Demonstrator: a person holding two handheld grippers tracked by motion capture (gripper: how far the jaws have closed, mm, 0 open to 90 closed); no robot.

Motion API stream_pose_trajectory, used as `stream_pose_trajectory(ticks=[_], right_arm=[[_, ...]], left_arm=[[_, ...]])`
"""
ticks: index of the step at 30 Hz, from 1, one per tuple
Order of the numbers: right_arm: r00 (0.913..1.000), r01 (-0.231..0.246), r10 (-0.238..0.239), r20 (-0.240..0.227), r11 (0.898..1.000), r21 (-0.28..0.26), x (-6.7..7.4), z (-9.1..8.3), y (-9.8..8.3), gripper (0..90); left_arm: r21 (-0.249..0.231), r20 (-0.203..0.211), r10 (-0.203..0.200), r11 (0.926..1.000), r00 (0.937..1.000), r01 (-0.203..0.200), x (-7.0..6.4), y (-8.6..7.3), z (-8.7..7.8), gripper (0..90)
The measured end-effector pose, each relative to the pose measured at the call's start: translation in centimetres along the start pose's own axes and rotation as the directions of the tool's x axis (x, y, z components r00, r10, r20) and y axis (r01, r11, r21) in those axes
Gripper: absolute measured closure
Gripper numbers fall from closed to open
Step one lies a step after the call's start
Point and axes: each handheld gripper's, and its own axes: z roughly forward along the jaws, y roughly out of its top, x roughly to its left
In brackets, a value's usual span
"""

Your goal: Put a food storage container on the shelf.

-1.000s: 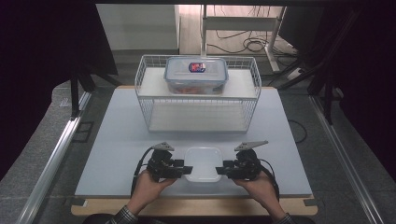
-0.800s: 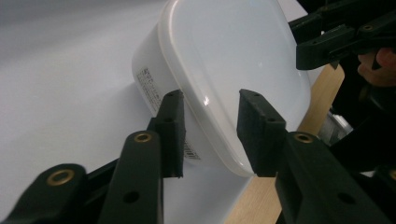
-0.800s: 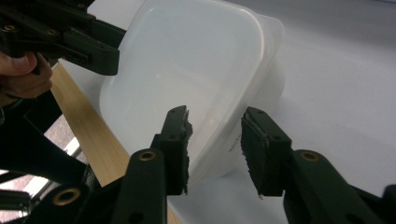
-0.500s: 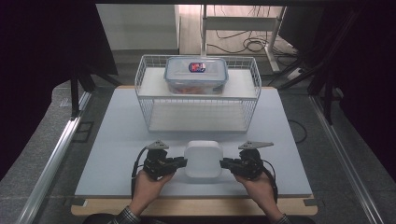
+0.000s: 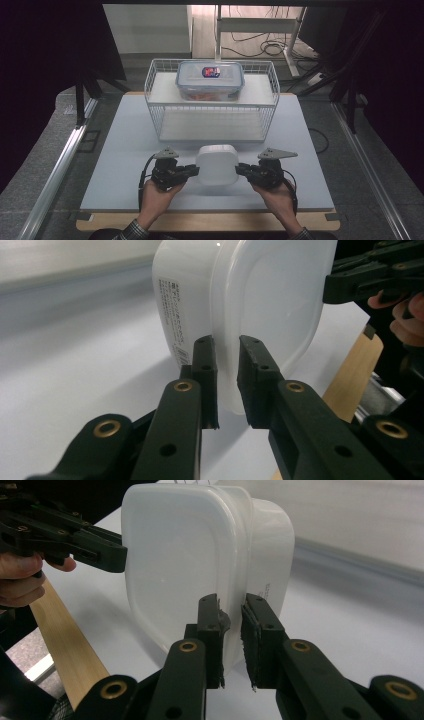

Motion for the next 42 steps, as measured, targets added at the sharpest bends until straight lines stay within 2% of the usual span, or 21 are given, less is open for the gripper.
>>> stream_pose_trajectory(ticks=[7,19,31,36,42], right_arm=[[0.9995,0.033,-0.032,0.001,0.999,-0.027,0.2,-0.3,1.0,78.4],[0.9985,0.056,-0.056,0.002,0.996,-0.063,0.4,-0.7,2.5,78.4],[0.9955,0.094,-0.095,0.001,0.991,-0.095,0.7,-0.9,5.2,78.4],[0.9946,0.103,-0.103,0.004,0.989,-0.105,0.8,-1.0,6.2,78.4],[0.9937,0.112,-0.112,0.01,0.986,-0.125,0.8,-1.2,7.6,78.4]], left_arm=[[-0.023,-0.025,0.033,0.9992,0.9991,-0.033,-0.4,0.8,-0.8,79.1],[-0.049,-0.049,0.073,0.9959,0.9961,-0.076,-0.7,2.5,-1.8,79.1],[-0.082,-0.081,0.103,0.9906,0.9914,-0.11,-0.7,4.5,-3.5,79.1],[-0.095,-0.085,0.102,0.9894,0.9911,-0.11,-0.6,5.3,-3.9,79.1],[-0.109,-0.099,0.124,0.9849,0.9873,-0.135,-0.6,6.8,-4.6,79.1]])
